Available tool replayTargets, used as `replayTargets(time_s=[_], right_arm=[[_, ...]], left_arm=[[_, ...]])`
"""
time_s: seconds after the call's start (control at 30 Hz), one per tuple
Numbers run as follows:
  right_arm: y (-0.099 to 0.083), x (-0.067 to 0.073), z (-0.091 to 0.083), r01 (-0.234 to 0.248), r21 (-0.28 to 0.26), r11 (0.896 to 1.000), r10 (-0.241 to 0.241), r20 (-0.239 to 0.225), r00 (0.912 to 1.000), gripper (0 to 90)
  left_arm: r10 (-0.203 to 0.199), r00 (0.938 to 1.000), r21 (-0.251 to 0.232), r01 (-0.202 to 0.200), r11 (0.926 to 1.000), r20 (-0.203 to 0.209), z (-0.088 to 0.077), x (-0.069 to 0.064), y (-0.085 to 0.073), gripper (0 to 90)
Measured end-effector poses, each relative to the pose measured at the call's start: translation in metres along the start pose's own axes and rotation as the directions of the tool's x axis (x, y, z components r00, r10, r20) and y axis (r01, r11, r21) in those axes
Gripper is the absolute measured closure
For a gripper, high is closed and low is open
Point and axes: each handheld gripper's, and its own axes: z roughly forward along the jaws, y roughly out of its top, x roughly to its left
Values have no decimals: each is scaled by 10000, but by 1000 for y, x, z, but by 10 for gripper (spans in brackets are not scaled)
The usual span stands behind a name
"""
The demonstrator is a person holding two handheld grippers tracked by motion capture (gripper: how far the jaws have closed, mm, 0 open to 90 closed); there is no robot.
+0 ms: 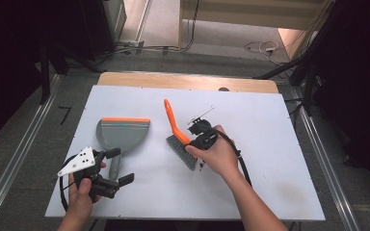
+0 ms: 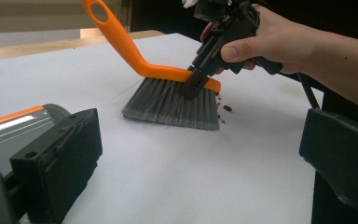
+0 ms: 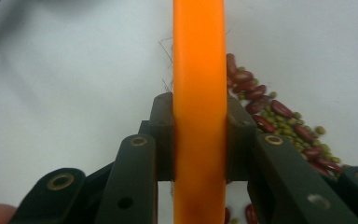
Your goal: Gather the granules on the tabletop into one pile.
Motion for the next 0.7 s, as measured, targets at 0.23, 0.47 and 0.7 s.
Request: replayTargets(time_s=[0.23,0.47,0.7], right_arm=[[-2,-8,-8,-185,-58,9998,187,366,9992,686],[10,10,-16,-11,-603,9982,36,414,9991,686],[27,22,11,-963,-645,9933,959,-90,9954,685]], left_arm=[[-7,10000,-34,7,10000,-12,-1,1,0,1],[26,10000,-14,-26,10000,-14,0,0,1,1],[-1,10000,-78,1,10000,-25,-2,1,0,1]])
